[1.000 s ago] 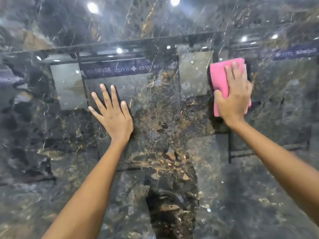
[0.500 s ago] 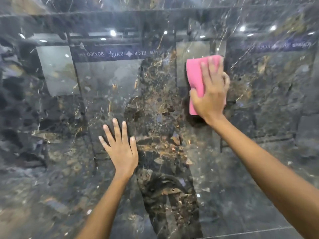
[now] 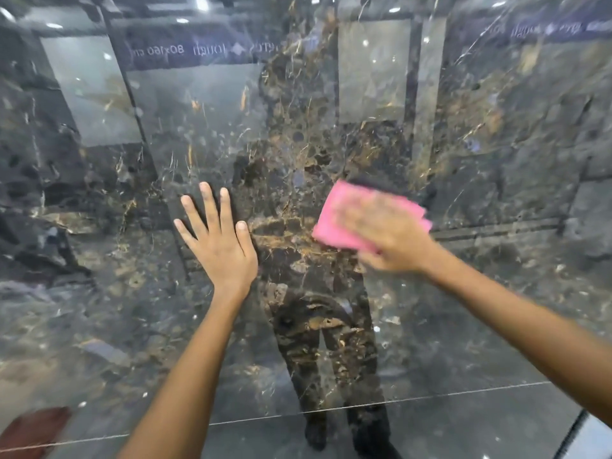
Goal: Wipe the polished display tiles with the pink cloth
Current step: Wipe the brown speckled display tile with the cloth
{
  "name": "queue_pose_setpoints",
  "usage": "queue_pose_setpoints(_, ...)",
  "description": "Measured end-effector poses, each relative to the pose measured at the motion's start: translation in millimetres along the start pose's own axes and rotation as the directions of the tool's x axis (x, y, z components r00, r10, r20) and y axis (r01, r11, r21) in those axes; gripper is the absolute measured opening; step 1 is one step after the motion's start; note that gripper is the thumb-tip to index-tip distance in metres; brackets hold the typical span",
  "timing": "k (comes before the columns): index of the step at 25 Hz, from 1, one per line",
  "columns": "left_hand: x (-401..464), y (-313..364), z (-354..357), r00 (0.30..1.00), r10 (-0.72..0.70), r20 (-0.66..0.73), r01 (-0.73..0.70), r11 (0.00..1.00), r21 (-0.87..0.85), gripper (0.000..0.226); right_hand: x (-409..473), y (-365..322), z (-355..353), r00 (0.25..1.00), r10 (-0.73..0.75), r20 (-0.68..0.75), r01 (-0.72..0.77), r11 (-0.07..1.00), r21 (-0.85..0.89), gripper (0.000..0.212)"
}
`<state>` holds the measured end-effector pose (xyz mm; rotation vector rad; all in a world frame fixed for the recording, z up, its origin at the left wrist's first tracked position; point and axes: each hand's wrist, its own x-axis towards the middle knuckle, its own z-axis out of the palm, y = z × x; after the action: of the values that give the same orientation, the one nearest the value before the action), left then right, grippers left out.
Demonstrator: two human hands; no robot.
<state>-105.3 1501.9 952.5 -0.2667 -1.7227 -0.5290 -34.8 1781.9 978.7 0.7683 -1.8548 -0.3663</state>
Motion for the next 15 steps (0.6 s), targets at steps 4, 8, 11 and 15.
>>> queue_pose_setpoints(4, -0.8, 0.9, 1.0, 1.000, -0.010, -0.019, 0.010, 1.000, -0.013, 0.051, 4.0, 38.7, -13.5, 0.667, 0.633, -0.393, -0.666, 0.743, 0.066, 0.075)
queue_pose_setpoints(8, 1.3, 1.6, -0.7, 1.000, 0.002, -0.019, -0.002, 1.000, -0.023, 0.050, -77.2, -86.8, 53.3, 0.995, 0.089, 0.046, -0.091, 0.995, 0.042, 0.093)
queue_pose_setpoints(11, -8.6, -6.9, -4.2, 1.000, 0.001, -0.006, -0.002, 0.997, -0.081, 0.048, -106.6, -114.1, 52.4, 0.926, -0.260, 0.273, 0.239, 0.965, 0.111, 0.080)
queue_pose_setpoints(15, -89.3, -29.3, -9.1, 0.973, -0.208, 0.097, 0.214, 0.975, -0.057, 0.050, -15.1, -27.1, 9.3, 0.962, 0.240, -0.133, -0.229, 0.969, 0.093, 0.070)
